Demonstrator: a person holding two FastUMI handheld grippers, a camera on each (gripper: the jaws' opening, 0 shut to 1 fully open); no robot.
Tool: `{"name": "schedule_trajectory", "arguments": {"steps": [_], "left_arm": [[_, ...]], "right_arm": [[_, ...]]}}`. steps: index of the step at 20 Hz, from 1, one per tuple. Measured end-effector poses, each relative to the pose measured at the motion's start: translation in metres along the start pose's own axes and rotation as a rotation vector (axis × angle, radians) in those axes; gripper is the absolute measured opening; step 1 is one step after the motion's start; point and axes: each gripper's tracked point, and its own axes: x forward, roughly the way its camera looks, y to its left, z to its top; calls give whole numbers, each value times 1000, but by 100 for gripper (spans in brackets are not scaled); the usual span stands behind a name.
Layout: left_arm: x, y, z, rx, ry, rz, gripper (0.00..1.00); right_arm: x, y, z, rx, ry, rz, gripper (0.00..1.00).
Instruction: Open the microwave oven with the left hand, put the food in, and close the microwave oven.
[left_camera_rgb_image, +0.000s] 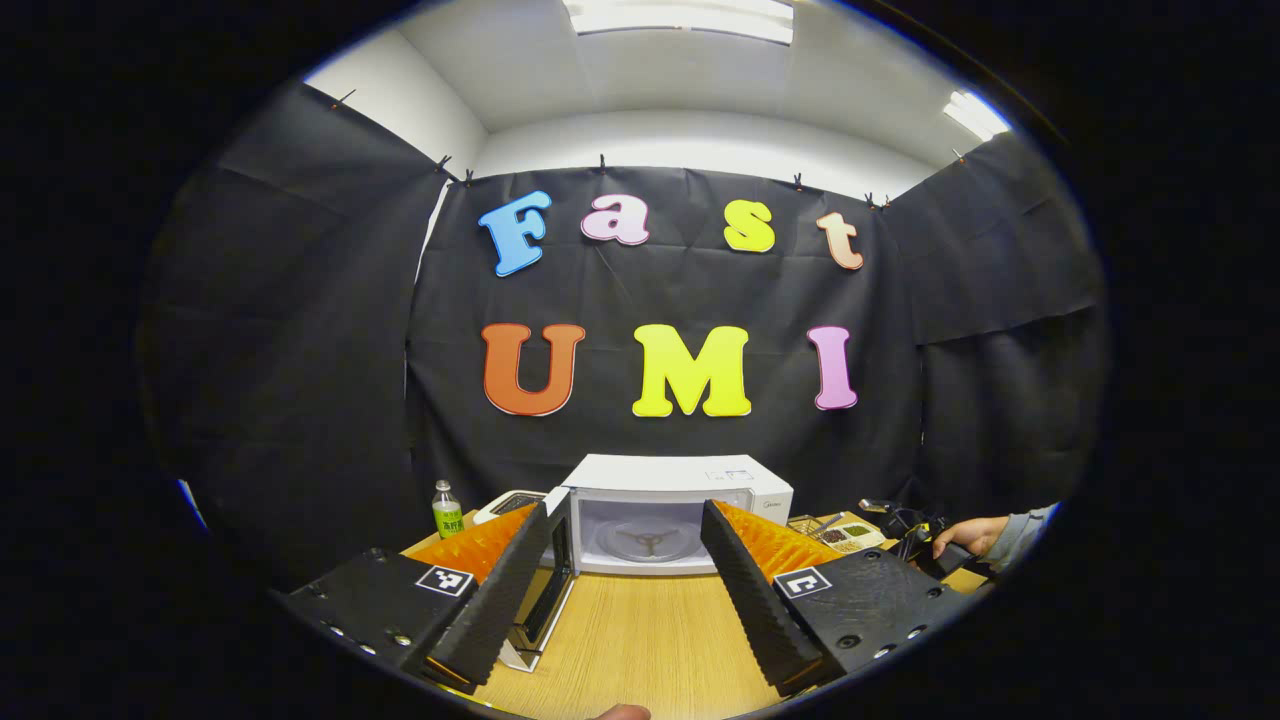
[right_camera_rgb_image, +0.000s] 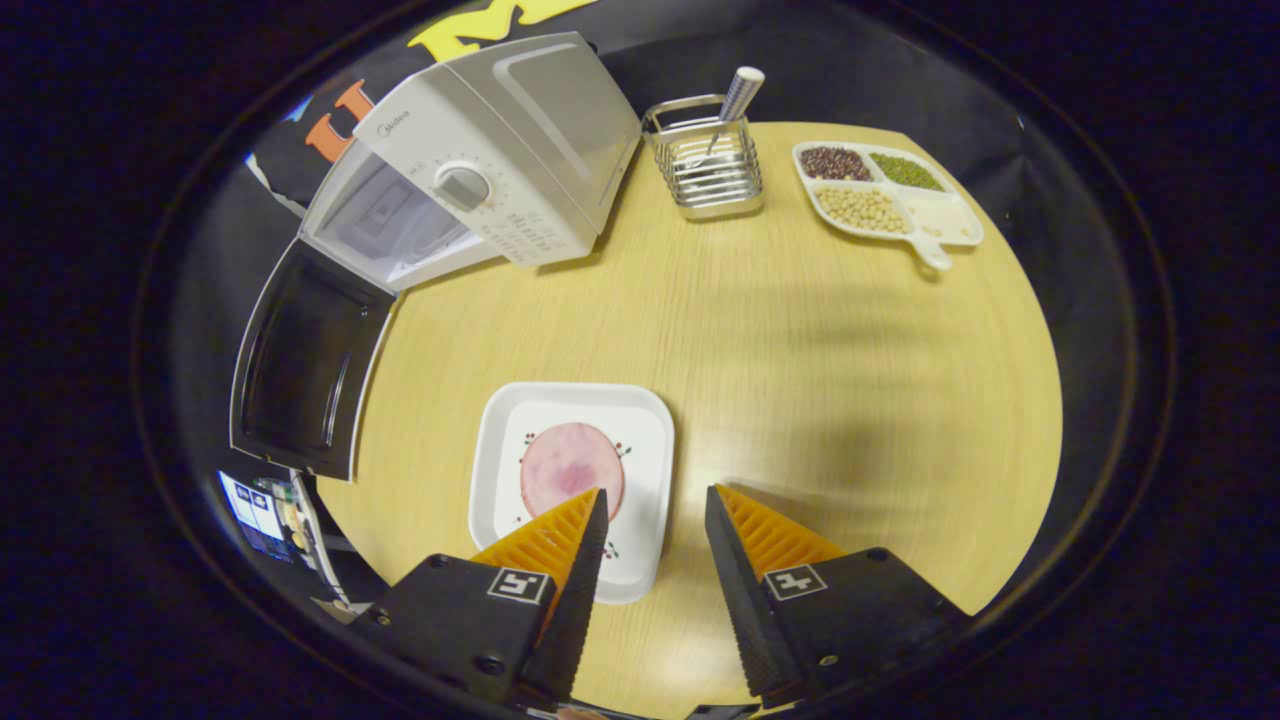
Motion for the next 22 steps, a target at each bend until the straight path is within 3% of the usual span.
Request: {"name": "schedule_trajectory", "arguments": {"steps": [1, 2, 4, 6, 7, 13, 14, 21, 22], "left_arm": [[-1, -1, 0, -1, -1, -3, 93], [-2, -1, 0, -1, 0, -5, 93], [-4, 0, 2, 0, -5, -5, 93], [-6, 1, 2, 4, -8, 3, 93], [-6, 2, 2, 6, -8, 5, 93], [-10, 2, -1, -7, 1, 20, 93], [-11, 1, -4, -11, 9, 16, 93], [-19, -1, -2, 0, 14, -3, 93], [-19, -1, 0, -2, 8, -6, 93]], "right_arm": [[3, 1, -2, 0, 24, 11, 48], [8, 2, -4, -6, 50, 19, 58], [9, 5, -8, -13, 109, 50, 46], [17, -1, -10, -13, 160, 55, 30], [16, -2, -8, 8, 181, 60, 10], [18, -1, -6, 49, 229, 137, 0], [17, 0, -7, 90, 231, 164, 4], [9, 7, -14, 213, 145, 236, 4], [5, 11, -13, 222, 124, 243, 0]]}}
